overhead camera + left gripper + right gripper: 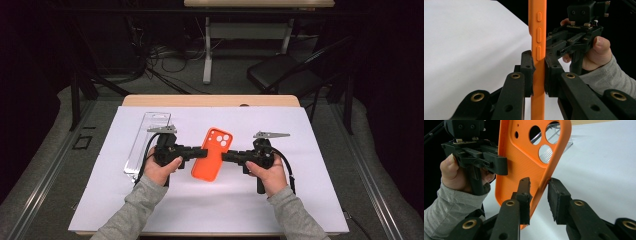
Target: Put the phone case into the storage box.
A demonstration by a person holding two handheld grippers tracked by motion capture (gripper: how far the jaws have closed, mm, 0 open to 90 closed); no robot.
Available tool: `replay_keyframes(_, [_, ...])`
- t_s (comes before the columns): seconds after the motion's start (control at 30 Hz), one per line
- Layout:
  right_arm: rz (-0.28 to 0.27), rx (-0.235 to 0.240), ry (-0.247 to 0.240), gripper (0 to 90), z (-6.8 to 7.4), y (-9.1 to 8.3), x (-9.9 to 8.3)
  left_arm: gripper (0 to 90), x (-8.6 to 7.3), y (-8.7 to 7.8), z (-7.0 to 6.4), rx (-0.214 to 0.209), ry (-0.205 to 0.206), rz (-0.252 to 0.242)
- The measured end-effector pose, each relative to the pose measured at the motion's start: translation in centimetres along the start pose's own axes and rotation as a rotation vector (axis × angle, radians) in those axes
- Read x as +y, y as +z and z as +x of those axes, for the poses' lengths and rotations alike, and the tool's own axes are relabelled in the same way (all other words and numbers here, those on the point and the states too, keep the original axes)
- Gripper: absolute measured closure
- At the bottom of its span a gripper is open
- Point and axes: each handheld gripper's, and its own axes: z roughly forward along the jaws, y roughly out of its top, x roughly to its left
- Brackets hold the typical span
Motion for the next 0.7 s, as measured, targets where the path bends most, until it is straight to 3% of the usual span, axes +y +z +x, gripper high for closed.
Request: replay_keyframes(0.7, [0.028,0.018,0.068,76.9,-0.35,0.27,-0.23,80.3,-0.11,0.17,-0.08,-0.007,-0.002,-0.005])
